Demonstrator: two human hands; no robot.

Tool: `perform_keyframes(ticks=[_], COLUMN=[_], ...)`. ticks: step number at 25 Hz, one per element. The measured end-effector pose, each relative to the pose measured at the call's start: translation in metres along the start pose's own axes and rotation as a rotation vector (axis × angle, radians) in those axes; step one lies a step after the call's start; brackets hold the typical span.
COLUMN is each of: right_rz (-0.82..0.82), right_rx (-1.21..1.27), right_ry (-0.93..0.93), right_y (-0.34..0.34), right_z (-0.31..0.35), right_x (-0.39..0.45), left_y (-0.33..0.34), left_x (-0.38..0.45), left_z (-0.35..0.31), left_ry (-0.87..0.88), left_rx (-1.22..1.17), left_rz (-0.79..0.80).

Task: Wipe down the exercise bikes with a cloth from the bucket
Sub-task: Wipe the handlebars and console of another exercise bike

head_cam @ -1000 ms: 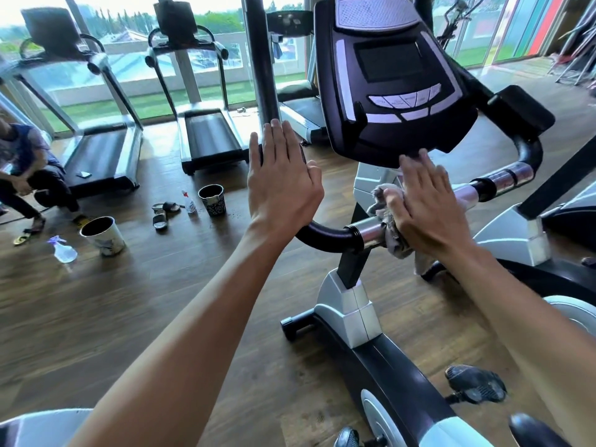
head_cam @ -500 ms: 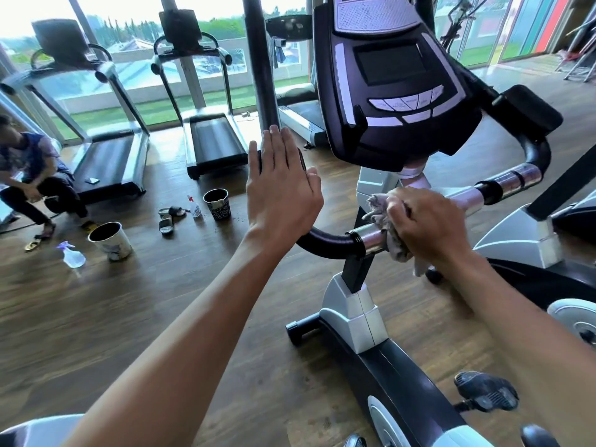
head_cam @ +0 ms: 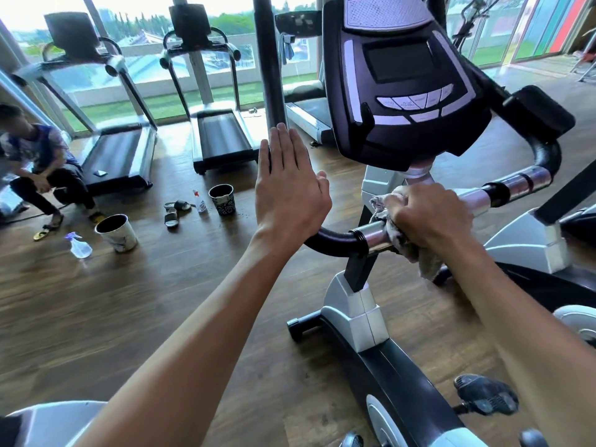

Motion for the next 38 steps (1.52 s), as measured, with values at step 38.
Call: perform_keyframes(ticks=[38], right_rz=[-0.235], right_rx=[0.102], right_ry=[-0.086], right_y=[-0.001], right_z=[0.008], right_x=[-0.021], left_y=[-0.003], left_x=[-0.006], left_z=[-0.001], left_ry=[0.023], left_rx=[-0.071], left_rz=[-0.016])
Point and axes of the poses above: each hand's wrist, its own x-axis towards the middle knuckle, its own y-axis out of the palm, z = x × y, the point moved 7 cm from there along x, towards the middle knuckle, and after that the axes turned 13 degrees about -z, right-handed, at the moved point
